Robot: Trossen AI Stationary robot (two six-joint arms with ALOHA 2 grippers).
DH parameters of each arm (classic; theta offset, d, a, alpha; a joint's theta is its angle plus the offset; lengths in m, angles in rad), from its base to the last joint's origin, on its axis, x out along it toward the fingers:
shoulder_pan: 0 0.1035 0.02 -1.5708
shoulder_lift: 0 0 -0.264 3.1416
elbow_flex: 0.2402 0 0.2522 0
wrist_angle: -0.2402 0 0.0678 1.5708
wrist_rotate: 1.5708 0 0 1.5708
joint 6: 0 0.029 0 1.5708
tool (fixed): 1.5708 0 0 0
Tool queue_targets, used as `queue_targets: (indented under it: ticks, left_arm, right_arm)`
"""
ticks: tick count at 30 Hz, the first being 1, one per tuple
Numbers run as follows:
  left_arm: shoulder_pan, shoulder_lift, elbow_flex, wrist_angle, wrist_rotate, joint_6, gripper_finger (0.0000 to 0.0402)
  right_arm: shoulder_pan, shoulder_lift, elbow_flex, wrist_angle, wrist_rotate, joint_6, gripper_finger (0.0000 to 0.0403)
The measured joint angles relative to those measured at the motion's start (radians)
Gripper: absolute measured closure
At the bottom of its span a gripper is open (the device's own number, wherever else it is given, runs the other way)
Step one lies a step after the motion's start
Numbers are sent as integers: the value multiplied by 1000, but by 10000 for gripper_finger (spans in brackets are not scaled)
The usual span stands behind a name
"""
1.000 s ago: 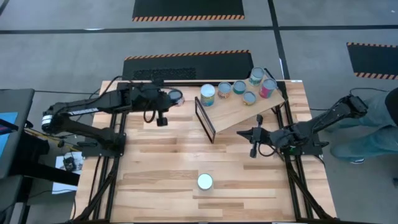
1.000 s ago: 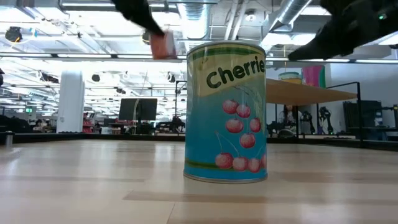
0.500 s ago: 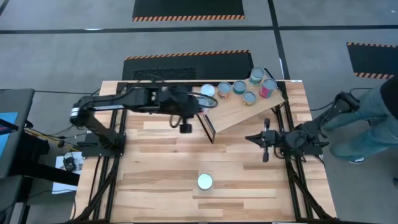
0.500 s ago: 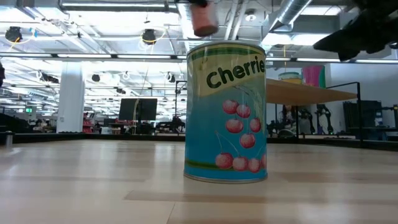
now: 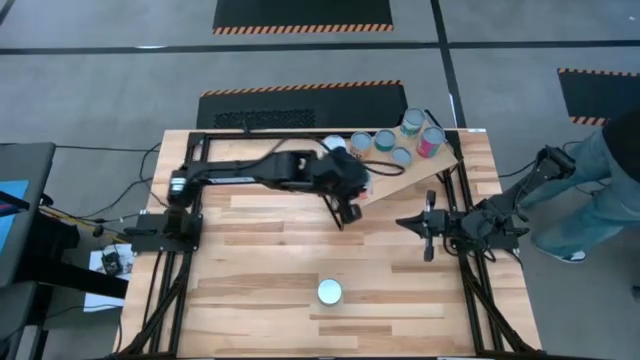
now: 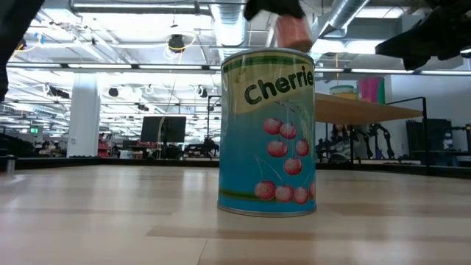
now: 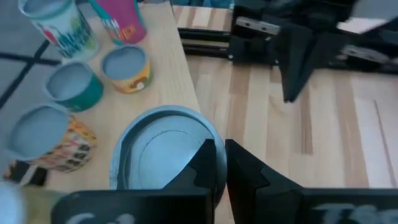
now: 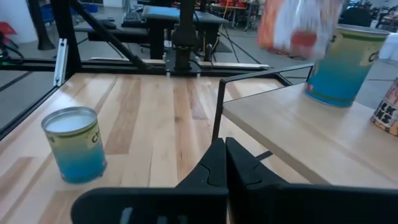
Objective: Pick and place cans onto a shelf
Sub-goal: Put the can of pasta on the shelf
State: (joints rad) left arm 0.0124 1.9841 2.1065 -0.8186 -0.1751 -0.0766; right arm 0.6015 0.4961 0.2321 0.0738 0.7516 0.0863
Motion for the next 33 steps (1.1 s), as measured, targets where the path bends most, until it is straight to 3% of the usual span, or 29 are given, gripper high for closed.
queue_targets:
  ticks: [10,15,33]
  left_arm:
    - [18,196,160,15,-197,-104,399]
    - [41,263,198,43,-196,-104,399]
    - [94,301,199,123,-149,-83,398]
  right_arm:
    - [44,0,0,15,6,-19,398]
    - [82,0,0,16,6,-52,398]
    - [103,0,0,42,6,-89,398]
